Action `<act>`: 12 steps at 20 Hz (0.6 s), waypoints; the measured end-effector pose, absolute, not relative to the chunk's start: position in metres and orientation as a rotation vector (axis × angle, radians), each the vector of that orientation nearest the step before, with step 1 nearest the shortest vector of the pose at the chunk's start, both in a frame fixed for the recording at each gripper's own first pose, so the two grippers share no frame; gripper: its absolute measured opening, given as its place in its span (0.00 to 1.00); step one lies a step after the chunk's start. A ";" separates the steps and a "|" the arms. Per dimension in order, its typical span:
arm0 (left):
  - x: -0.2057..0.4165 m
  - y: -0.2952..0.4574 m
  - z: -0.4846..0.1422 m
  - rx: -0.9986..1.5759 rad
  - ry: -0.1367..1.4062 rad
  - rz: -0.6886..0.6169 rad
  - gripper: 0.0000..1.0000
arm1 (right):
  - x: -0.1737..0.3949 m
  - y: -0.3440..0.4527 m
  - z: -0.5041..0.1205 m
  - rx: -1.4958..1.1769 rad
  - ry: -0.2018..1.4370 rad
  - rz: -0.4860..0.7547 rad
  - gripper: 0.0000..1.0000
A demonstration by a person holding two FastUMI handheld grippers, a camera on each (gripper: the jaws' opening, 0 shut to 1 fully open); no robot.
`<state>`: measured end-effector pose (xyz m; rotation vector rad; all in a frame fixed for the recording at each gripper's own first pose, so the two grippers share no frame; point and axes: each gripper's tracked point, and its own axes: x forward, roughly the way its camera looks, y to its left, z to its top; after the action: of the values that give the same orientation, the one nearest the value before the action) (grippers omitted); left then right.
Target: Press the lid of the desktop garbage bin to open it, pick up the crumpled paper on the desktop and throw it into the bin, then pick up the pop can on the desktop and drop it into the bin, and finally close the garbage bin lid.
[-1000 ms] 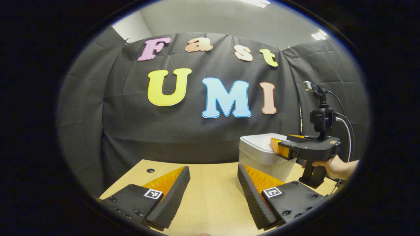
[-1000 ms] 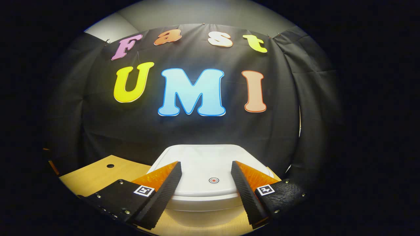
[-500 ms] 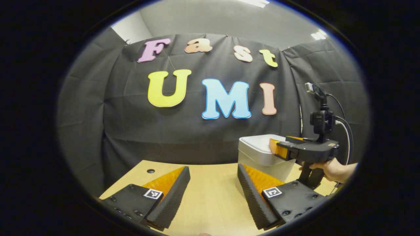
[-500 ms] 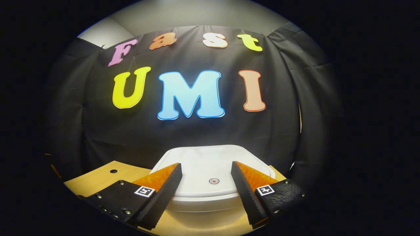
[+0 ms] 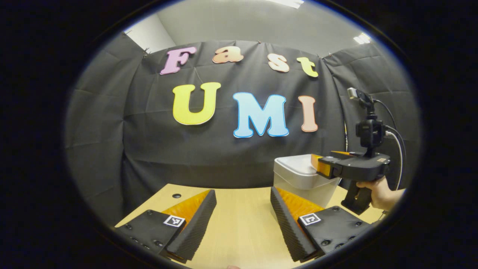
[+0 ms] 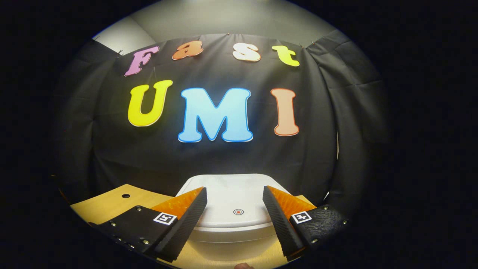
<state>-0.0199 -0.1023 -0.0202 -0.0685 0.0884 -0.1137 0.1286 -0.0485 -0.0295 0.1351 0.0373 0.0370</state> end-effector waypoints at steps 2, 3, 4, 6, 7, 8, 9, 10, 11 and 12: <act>-0.022 -0.106 -0.019 -0.062 0.083 -0.109 1.00 | 0.118 -0.051 -0.023 0.135 0.026 0.042 0.96; -0.024 -0.109 -0.017 -0.063 0.080 -0.112 1.00 | 0.112 -0.053 -0.020 0.139 0.024 0.046 0.96; -0.025 -0.113 -0.017 -0.063 0.075 -0.115 1.00 | 0.105 -0.053 -0.018 0.142 0.022 0.054 1.00; -0.025 -0.121 -0.014 -0.058 0.066 -0.115 1.00 | 0.091 -0.055 -0.015 0.153 0.016 0.066 0.96; -0.028 -0.125 -0.013 -0.055 0.062 -0.116 1.00 | 0.083 -0.056 -0.015 0.157 0.012 0.072 0.96; -0.031 -0.129 -0.013 -0.052 0.057 -0.116 1.00 | 0.076 -0.058 -0.016 0.159 0.011 0.075 0.96; -0.034 -0.132 -0.012 -0.051 0.054 -0.115 1.00 | 0.069 -0.060 -0.017 0.159 0.009 0.081 0.96; -0.035 -0.135 -0.012 -0.053 0.054 -0.113 1.00 | 0.064 -0.061 -0.018 0.155 0.013 0.086 1.00; -0.037 -0.137 -0.013 -0.056 0.058 -0.108 1.00 | 0.057 -0.062 -0.020 0.153 0.018 0.091 1.00; -0.039 -0.138 -0.013 -0.055 0.058 -0.100 1.00 | 0.049 -0.063 -0.021 0.154 0.020 0.101 0.96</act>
<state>-0.0388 -0.1383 -0.0133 -0.0546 0.0582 -0.0999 0.0495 -0.0634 -0.0212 0.1542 0.0202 0.1008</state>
